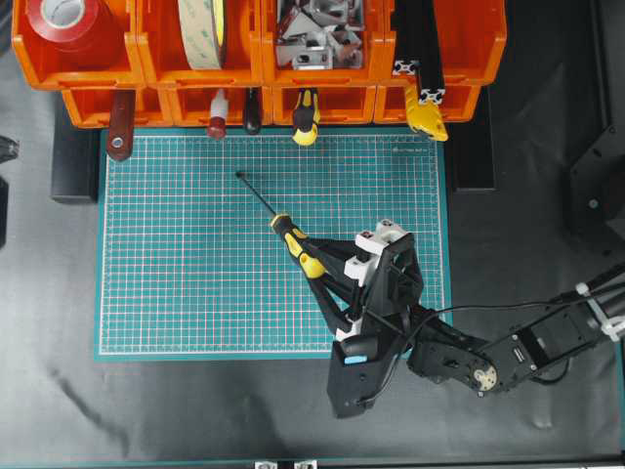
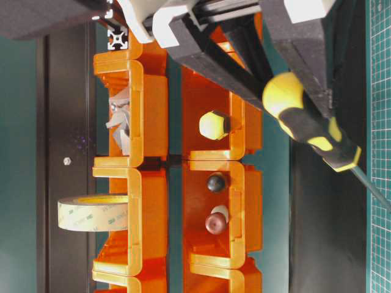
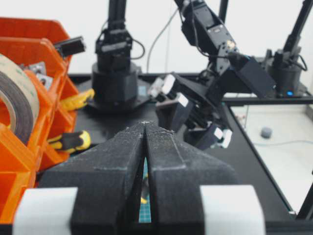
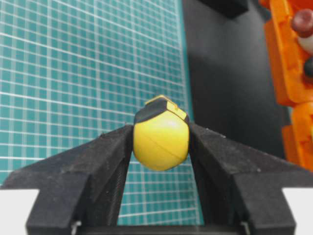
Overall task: Pick screwdriver from container rack with right arm.
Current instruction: 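Lower the held screwdriver onto the teal mat with the right gripper, then open the right gripper and release the screwdriver on the mat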
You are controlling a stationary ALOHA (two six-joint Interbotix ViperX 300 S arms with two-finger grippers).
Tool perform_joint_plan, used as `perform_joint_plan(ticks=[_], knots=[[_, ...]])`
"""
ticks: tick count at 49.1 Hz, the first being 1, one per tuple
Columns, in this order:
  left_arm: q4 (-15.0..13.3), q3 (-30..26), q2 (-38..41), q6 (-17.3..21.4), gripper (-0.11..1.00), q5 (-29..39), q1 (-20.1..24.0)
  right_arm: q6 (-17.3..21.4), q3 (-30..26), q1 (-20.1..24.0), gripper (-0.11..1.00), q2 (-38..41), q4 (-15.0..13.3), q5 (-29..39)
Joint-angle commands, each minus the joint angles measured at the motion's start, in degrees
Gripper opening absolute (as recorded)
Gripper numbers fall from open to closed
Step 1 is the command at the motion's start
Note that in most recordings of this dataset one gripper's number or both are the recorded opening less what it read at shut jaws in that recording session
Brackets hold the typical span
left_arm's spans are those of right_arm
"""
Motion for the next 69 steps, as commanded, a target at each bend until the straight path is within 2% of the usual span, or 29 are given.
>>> perform_joint_plan(ticks=[1, 17, 37, 45, 50, 55, 69], knots=[[0.18, -1.58, 0.79, -0.09, 0.0, -0.35, 0.18, 0.26, -0.53, -0.09, 0.38, -1.76, -0.53, -1.76], [0.18, -1.67, 0.62, -0.26, 0.0, 2.02, 0.09, 0.26, -0.53, -0.44, 0.37, -1.05, 0.0, -7.29], [0.18, -1.76, 0.35, -0.26, 0.0, 2.02, 0.09, 0.44, -0.53, -0.44, 0.37, -0.35, 1.23, -8.88], [0.18, -1.76, 0.35, -0.26, 0.0, 2.02, 0.09, 0.44, -0.79, -0.44, 0.64, 0.09, 1.67, -9.14], [0.18, -1.76, 0.35, -0.35, 0.0, 2.02, 0.09, 0.44, -0.88, -0.44, 0.76, 0.35, 1.93, -8.96], [0.18, -1.76, 0.35, -0.35, 0.0, 2.02, 0.09, 0.44, -0.88, -0.44, 0.8, 0.53, 2.02, -8.96], [0.18, -1.76, 0.35, -0.35, 0.0, 2.02, 0.09, 0.53, -0.7, -0.44, 0.81, 0.44, 2.11, -8.7]])
